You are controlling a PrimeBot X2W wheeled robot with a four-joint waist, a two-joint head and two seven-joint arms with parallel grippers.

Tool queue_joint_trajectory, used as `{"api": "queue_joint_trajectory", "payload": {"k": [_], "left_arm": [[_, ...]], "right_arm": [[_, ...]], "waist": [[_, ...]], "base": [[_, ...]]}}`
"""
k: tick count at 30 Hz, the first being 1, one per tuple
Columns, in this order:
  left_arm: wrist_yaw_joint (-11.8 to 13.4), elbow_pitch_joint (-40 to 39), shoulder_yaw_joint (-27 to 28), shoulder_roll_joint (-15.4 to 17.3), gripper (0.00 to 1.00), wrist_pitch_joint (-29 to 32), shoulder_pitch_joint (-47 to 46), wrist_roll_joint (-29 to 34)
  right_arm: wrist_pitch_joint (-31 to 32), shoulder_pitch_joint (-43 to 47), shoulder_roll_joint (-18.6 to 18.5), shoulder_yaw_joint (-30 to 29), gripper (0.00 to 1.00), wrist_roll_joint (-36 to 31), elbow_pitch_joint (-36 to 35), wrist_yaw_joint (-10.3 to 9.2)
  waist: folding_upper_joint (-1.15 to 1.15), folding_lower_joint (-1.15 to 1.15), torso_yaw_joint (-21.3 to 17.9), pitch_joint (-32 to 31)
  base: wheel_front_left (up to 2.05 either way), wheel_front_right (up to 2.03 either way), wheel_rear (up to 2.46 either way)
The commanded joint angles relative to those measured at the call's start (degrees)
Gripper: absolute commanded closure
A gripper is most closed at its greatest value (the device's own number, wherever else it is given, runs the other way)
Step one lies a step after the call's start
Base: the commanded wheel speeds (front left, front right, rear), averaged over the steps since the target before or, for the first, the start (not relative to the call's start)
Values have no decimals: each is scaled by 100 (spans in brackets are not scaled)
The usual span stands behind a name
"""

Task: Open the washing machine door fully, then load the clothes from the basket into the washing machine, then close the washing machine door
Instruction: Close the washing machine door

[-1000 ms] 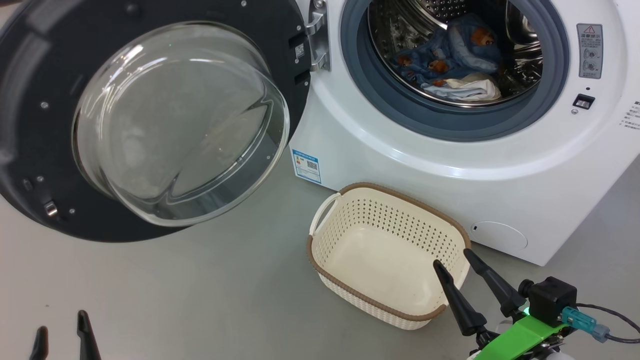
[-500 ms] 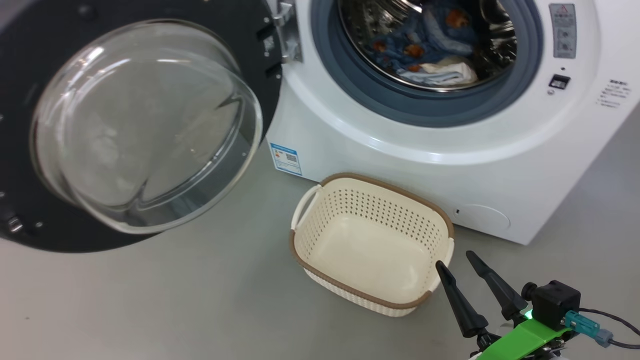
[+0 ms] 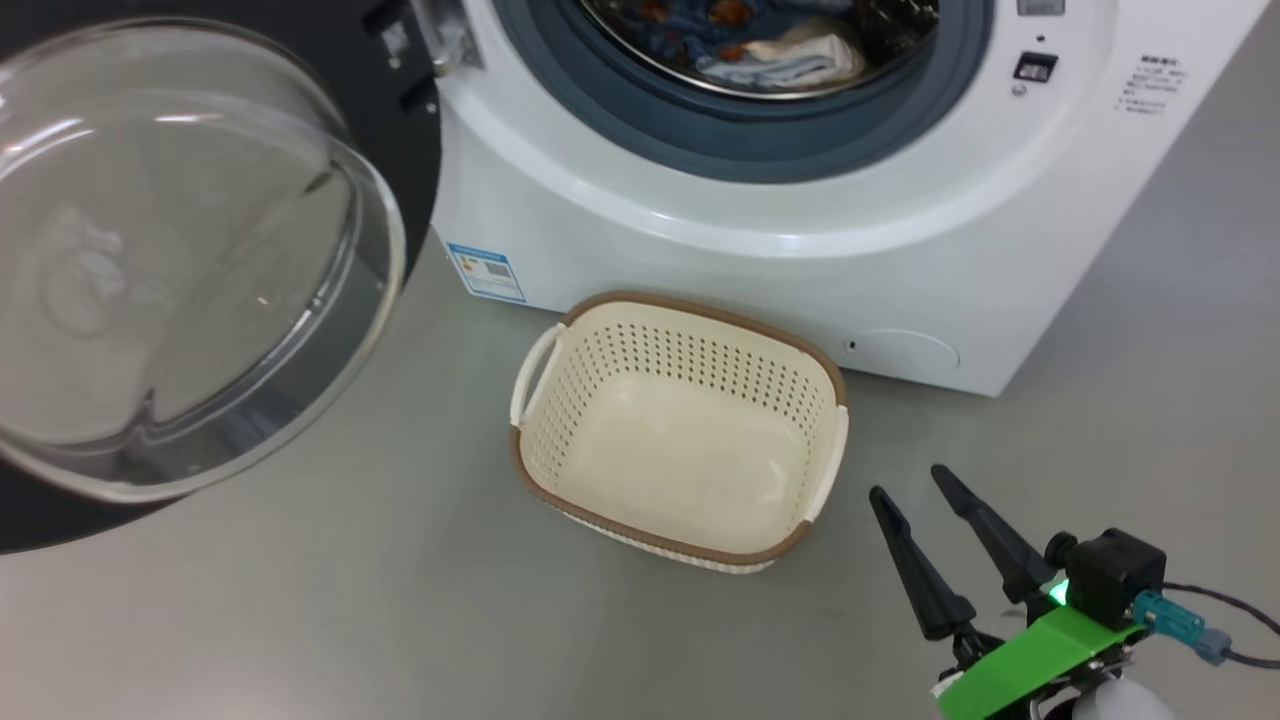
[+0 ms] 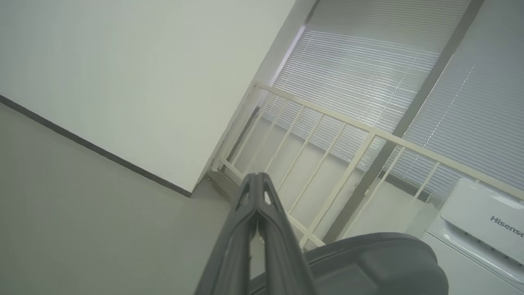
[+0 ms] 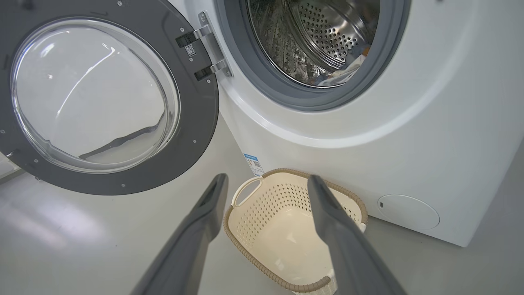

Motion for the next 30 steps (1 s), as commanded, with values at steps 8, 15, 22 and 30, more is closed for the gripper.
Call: {"api": "queue_joint_trajectory", "payload": {"k": [8, 15, 22, 30], "left_arm": [[-15, 1111, -348, 1240, 100, 1454, -750, -1276], [-15, 1775, -686, 1569, 100, 2565, -1004, -1679], [-15, 1982, -914, 1589, 100, 3235, -1082, -1898], [-15, 1918, -1136, 1522, 100, 3725, -985, -2019]], "right_arm": [[-28, -303, -106, 124, 0, -57, -209, 9], [-28, -352, -117, 164, 0, -69, -205, 9], [-28, -370, -135, 165, 0, -67, -192, 9], [-28, -384, -123, 159, 0, -65, -179, 9]], "waist": [[0, 0, -248, 387], [0, 0, -278, 462], [0, 0, -269, 486], [0, 0, -268, 443]], "base": [[0, 0, 0], [0, 0, 0], [0, 0, 0], [0, 0, 0]]}}
